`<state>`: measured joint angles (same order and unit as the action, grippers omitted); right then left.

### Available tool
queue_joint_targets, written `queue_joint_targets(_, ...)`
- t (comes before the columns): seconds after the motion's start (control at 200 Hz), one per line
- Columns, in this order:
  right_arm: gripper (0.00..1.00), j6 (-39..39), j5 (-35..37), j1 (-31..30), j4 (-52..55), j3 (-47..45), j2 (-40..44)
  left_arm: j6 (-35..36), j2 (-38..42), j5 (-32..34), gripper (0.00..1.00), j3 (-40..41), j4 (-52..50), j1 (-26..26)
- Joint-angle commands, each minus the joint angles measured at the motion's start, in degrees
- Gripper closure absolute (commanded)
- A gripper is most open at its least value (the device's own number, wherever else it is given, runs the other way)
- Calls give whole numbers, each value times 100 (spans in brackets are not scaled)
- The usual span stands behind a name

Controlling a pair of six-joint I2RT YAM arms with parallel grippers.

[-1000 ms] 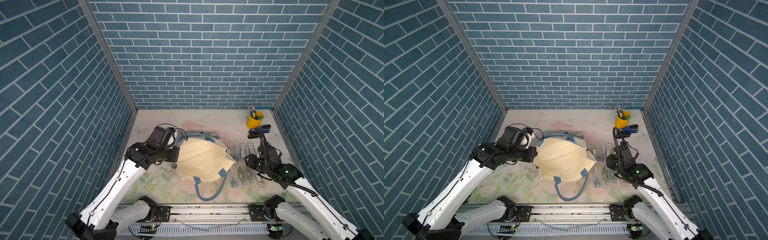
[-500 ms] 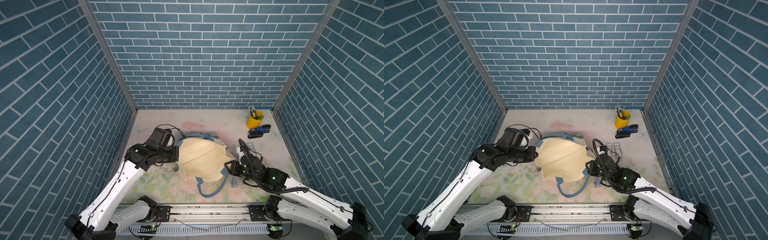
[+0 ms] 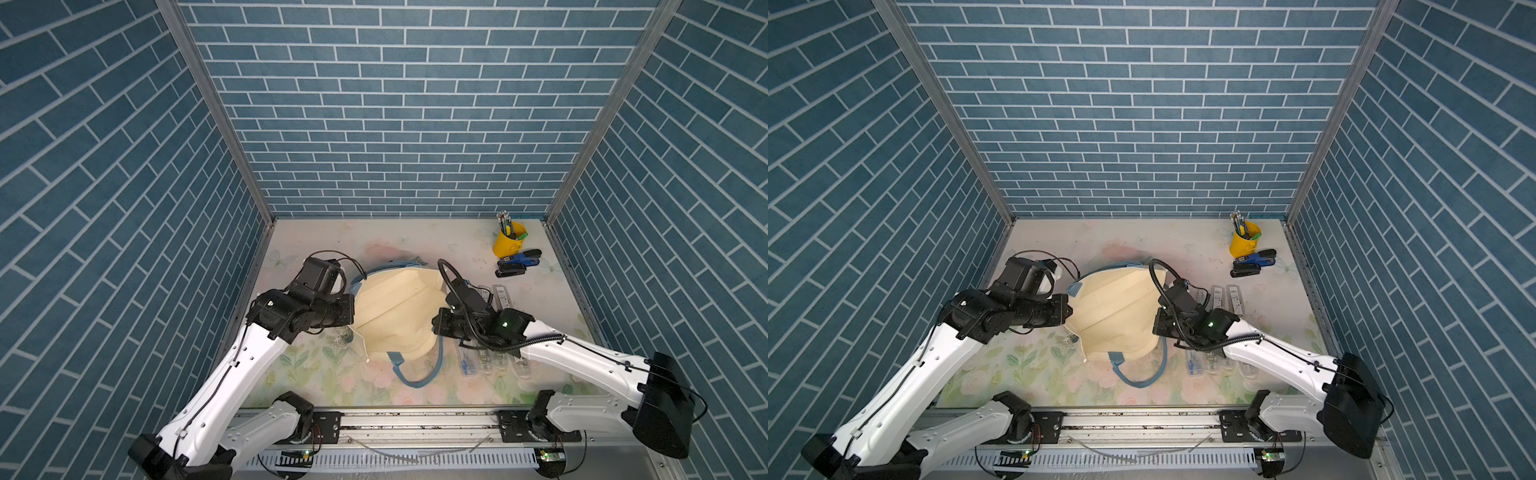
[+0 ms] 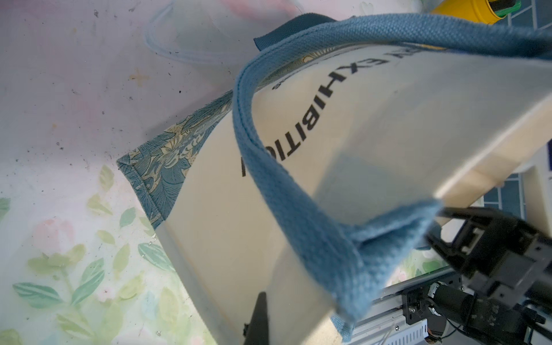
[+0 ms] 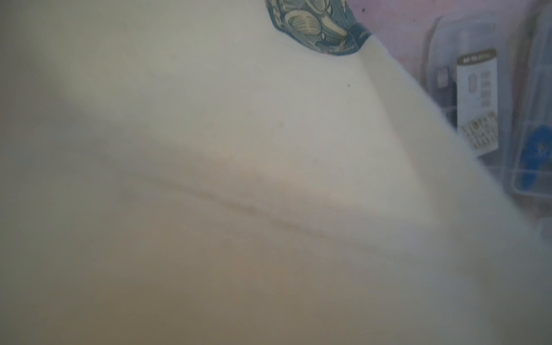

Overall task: Take out the compass set from the canvas bag
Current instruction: Place the canvas bag at the center of the board.

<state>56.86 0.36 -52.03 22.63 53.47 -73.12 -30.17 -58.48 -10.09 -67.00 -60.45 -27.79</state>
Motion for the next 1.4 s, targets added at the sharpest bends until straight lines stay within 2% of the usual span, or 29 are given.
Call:
queue_joint_targets(0.0,94,-552,-355,407,419,993,-448,101,71,-277,100,-117,-350,44)
queue_joint_targets(0.11,92,-1014,-644,732,1066,2048,-1124,-130,114,-776,100,45,-90,43)
queue_joint_targets(0.2,91,-1121,-1055,1035,1606,2856,-1697,-259,74,-1087,94,69,29,40)
queue_joint_targets(0.265,90,-1209,-1248,1199,1902,3355,-2084,-301,74,-1259,82,48,93,46)
queue_joint_targets(0.31,90,-1266,-1352,1266,1999,3604,-2285,-251,77,-1261,65,-27,46,42)
queue_joint_targets(0.37,91,-1354,-1437,1331,2079,3888,-2551,38,51,-946,42,-255,-241,47)
queue_joint_targets(0.42,91,-1434,-1504,1374,2187,4128,-2728,476,-41,-309,30,-623,-613,50)
queue_joint_targets(0.475,91,-1541,-1573,1404,2330,4377,-2905,932,-253,569,24,-1145,-898,52)
queue_joint_targets(0.52,91,-1634,-1579,1428,2456,4582,-3016,1199,-424,1031,20,-1544,-858,53)
queue_joint_targets(0.58,91,-1749,-1617,1448,2614,4841,-3156,1455,-569,1349,16,-1694,-438,48)
queue_joint_targets(0.635,91,-1832,-1609,1472,2788,5067,-3299,1699,-673,1328,11,-1652,81,47)
queue_joint_targets(0.745,91,-1946,-1653,1493,2936,5313,-3467,2224,-1070,1194,9,-1695,617,44)
queue_joint_targets(0.85,91,-1977,-1660,1506,2776,5267,-3498,2650,-1393,1623,8,-1558,903,48)
queue_joint_targets(0.93,91,-1984,-1697,1509,2643,5237,-3536,2920,-1679,2225,8,-1576,1046,108)
queue_joint_targets(1.025,91,-2058,-1741,1503,2654,5302,-3642,2997,-1870,2119,8,-1820,1328,381)
queue_joint_targets(1.155,91,-2136,-1759,1503,2662,5348,-3747,3166,-2055,1569,4,-2165,1962,653)
queue_joint_targets(1.235,90,-2168,-1776,1503,2641,5381,-3801,3240,-2521,792,3,-2498,2209,924)
queue_joint_targets(1.315,88,-2188,-1791,1512,2591,5395,-3832,2920,-3075,-246,3,-2859,2241,1286)
queue_joint_targets(1.395,87,-2206,-1828,1544,2493,5394,-3841,2820,-3439,-807,3,-2995,2216,1303)
